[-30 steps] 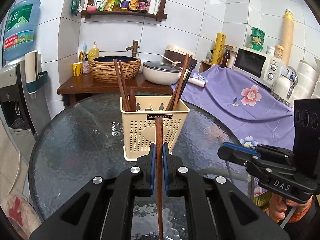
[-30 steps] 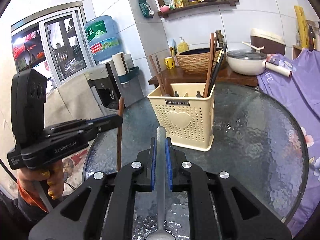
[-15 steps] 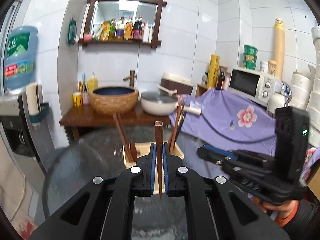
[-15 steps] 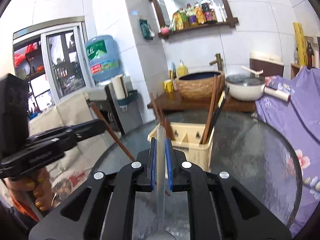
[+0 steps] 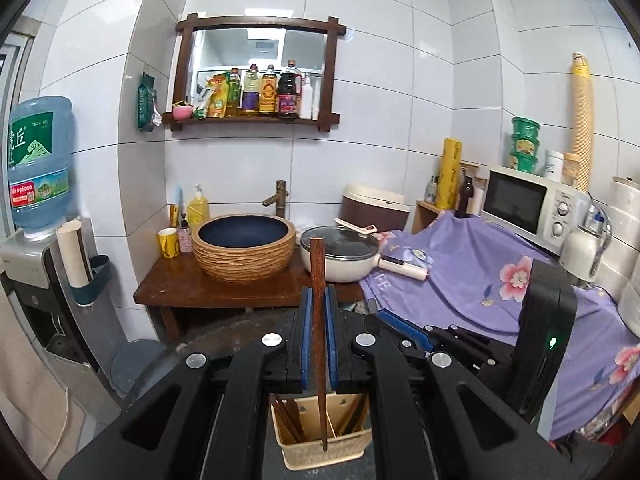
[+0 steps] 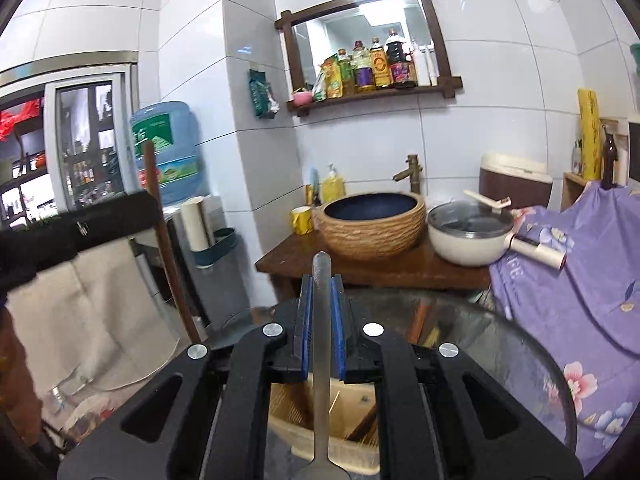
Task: Organize utensils
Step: 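Carry the chopstick with the left tool into the holder while the right tool lowers the spoon there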
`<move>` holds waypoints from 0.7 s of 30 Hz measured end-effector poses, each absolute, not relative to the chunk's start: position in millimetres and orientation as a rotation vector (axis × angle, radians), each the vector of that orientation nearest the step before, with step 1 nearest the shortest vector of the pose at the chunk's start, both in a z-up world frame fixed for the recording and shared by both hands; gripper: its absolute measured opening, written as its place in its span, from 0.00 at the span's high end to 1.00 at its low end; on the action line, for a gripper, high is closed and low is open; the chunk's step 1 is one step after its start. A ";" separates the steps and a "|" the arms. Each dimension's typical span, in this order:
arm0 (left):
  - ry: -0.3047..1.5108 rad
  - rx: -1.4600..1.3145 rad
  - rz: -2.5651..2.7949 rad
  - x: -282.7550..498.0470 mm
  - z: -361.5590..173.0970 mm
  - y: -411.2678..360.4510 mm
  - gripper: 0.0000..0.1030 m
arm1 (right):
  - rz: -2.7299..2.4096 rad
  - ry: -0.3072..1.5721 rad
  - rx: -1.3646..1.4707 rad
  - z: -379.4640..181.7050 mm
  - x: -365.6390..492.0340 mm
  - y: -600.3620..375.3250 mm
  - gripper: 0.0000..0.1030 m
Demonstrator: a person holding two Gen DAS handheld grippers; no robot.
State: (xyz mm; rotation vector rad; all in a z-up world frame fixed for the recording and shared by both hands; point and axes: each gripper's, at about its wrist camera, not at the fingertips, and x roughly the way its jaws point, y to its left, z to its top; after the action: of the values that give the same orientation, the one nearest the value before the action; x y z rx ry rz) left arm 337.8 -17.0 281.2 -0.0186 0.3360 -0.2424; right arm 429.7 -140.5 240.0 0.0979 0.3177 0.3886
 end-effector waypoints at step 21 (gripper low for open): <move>0.511 -0.062 -0.208 390.0 191.0 -9.6 0.97 | 0.333 0.240 -0.005 165.5 466.9 -105.7 0.90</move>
State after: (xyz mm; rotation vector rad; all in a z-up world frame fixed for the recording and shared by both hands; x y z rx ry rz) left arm 390.0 -9.6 191.0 -0.0618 0.5114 -0.2078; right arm 466.9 -105.7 165.5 -0.0050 0.2403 0.3333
